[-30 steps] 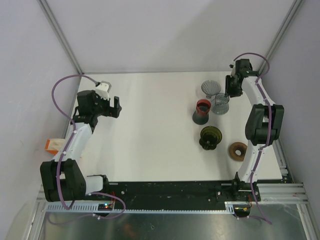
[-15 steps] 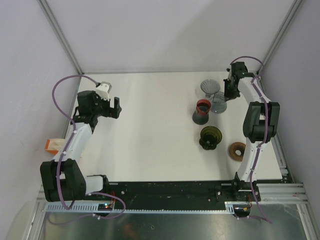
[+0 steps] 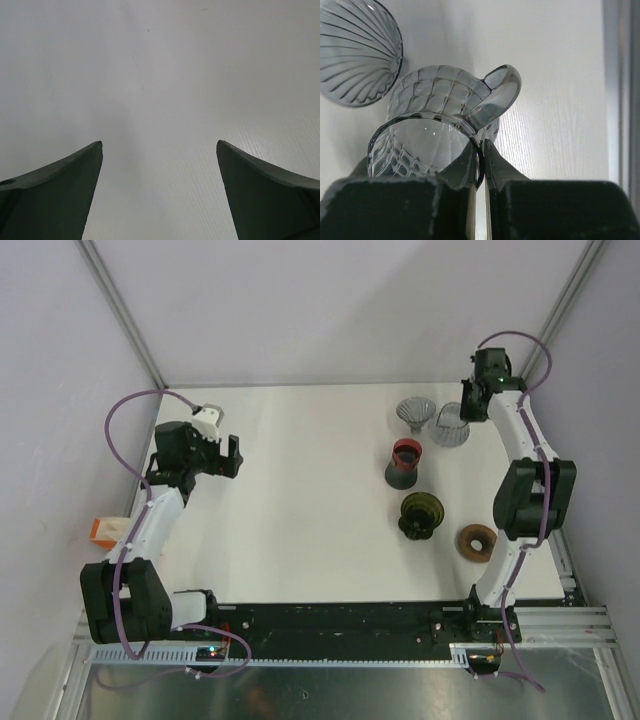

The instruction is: Place the coffee filter in the dripper

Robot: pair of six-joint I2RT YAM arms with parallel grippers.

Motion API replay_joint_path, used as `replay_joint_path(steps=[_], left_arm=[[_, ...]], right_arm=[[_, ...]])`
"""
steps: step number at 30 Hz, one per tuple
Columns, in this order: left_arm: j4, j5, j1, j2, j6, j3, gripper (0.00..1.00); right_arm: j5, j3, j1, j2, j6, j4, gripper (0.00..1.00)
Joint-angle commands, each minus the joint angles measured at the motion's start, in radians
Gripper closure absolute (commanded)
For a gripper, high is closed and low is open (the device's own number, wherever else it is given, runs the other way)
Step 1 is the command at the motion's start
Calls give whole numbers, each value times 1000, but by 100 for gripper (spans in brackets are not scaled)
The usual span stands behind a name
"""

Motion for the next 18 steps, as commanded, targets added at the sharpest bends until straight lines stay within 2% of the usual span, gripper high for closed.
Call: replay_joint_path(steps=[1, 6, 10, 13, 18], left_arm=[[-1, -18, -4, -37, 30, 52, 0], [-10, -29, -4, -49, 34, 61, 0], [-15, -27, -4, -59, 37, 59, 0], [-16, -25, -4, -69, 42, 58, 0], [-18, -19, -4, -68, 37, 69, 0]], right_arm=[[44, 96, 69, -199, 19, 97, 100], [107, 147, 209, -261, 1, 119, 100], [140, 215, 274, -250, 0, 82, 100], [131, 201, 310, -261, 9, 88, 100], [71, 157, 458, -252, 27, 120, 100]])
